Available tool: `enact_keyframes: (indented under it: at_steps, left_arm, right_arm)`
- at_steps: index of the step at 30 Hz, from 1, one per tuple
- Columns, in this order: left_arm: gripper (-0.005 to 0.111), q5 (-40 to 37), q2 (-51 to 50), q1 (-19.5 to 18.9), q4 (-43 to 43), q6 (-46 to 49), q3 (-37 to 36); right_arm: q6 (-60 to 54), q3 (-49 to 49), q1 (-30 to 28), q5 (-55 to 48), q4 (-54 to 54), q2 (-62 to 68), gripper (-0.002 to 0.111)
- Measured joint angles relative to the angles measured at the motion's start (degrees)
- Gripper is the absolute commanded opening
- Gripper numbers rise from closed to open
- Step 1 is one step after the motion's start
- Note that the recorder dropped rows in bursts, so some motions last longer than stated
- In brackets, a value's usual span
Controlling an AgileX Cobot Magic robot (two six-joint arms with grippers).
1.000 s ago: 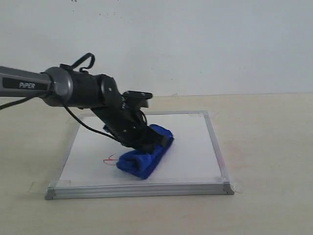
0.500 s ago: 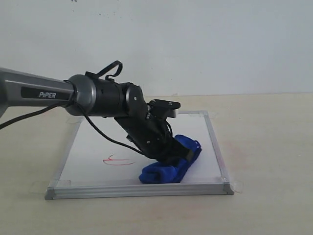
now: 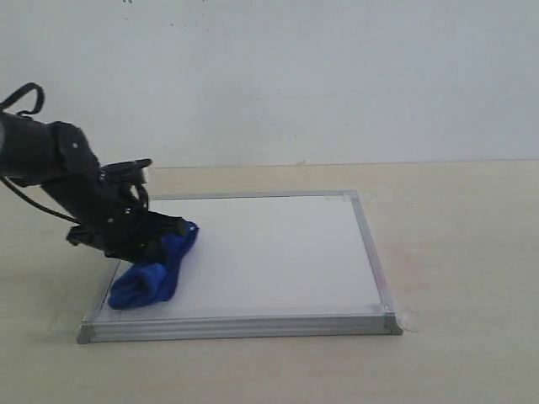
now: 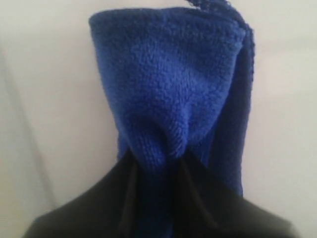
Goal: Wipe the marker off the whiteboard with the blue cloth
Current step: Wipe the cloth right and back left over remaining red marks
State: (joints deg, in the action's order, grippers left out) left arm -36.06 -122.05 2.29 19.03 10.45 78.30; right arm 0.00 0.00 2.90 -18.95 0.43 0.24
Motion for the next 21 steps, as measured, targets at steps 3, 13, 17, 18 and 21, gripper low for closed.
enact_keyframes:
  at_steps: [3,13,17,18,21]
  left_arm:
    - [0.004,0.23,0.27,-4.16,-2.10,-3.73,-0.09]
    - [0.004,3.08,0.40,-0.56,-1.88,-1.38,-0.62]
    - [0.004,9.65,-0.47,11.66,13.21,10.89,-0.74]
    - [0.004,10.33,-0.91,15.52,17.29,14.30,-0.74]
    - [0.004,12.13,-1.11,21.18,20.19,17.18,-0.74]
  right_arm:
    - [0.00,0.00,0.00,0.00,0.00,0.00,0.000]
    - [0.00,0.00,0.00,0.00,0.00,0.00,0.000]
    - [0.00,0.00,0.00,0.00,0.00,0.00,0.000]
    - [0.00,0.00,0.00,0.00,0.00,0.00,0.000]
    - [0.00,0.00,0.00,0.00,0.00,0.00,0.000]
